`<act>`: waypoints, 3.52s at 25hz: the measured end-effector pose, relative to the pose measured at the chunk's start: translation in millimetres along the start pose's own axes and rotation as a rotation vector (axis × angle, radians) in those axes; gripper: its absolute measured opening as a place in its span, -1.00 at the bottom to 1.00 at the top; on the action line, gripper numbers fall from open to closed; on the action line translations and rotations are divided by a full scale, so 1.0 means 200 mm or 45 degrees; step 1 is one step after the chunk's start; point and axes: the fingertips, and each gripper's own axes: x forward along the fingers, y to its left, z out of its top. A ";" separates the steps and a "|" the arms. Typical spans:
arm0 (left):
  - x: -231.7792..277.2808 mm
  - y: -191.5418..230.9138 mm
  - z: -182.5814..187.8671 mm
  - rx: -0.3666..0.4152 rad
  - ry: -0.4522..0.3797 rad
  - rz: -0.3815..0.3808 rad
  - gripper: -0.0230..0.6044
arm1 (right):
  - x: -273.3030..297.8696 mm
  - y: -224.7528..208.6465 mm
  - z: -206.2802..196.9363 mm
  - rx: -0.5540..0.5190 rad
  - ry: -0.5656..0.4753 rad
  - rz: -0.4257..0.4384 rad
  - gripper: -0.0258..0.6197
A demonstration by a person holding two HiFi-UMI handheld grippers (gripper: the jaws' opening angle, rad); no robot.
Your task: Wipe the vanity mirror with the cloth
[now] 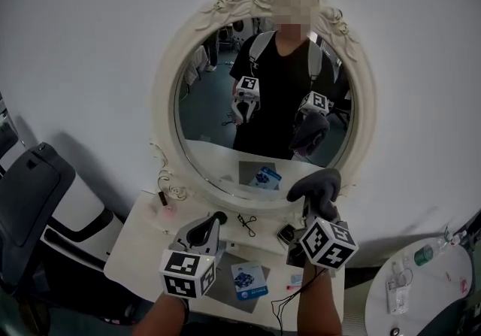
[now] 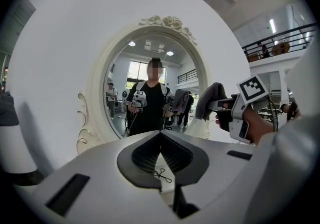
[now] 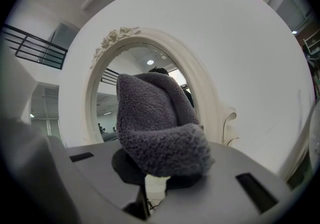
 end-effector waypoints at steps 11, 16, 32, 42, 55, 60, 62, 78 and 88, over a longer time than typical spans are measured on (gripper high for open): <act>0.26 0.02 -0.02 0.044 0.074 -0.064 -0.91 | 0.28 -0.18 0.25 0.283 -0.061 -0.068 -0.81; 0.32 0.05 0.01 0.073 0.076 -0.136 -0.91 | 0.31 -0.21 0.37 0.311 -0.139 -0.137 -0.81; 0.31 0.22 0.09 0.055 0.034 -0.227 -0.91 | 0.28 -0.06 0.81 -0.079 -0.378 -0.387 -0.81; 0.21 0.43 0.10 0.017 0.007 -0.136 -0.91 | 0.30 0.24 1.16 -0.419 -0.541 -0.459 -0.81; 0.06 0.69 0.08 -0.035 -0.017 -0.013 -0.91 | 0.40 0.92 1.40 -0.970 -0.715 -0.542 -0.81; 0.01 0.76 0.08 -0.059 -0.031 0.020 -0.91 | 0.46 1.10 1.34 -1.065 -0.670 -0.462 -0.81; -0.01 0.79 0.08 -0.070 -0.040 0.034 -0.91 | 0.50 1.20 1.28 -1.135 -0.651 -0.434 -0.81; -0.14 0.97 0.07 -0.132 -0.065 0.140 -0.91 | 0.73 1.71 0.43 -1.561 -0.556 -0.091 -0.81; -0.08 0.88 0.12 -0.115 -0.068 0.073 -0.91 | 0.72 1.57 0.35 -1.732 -0.505 -0.074 -0.81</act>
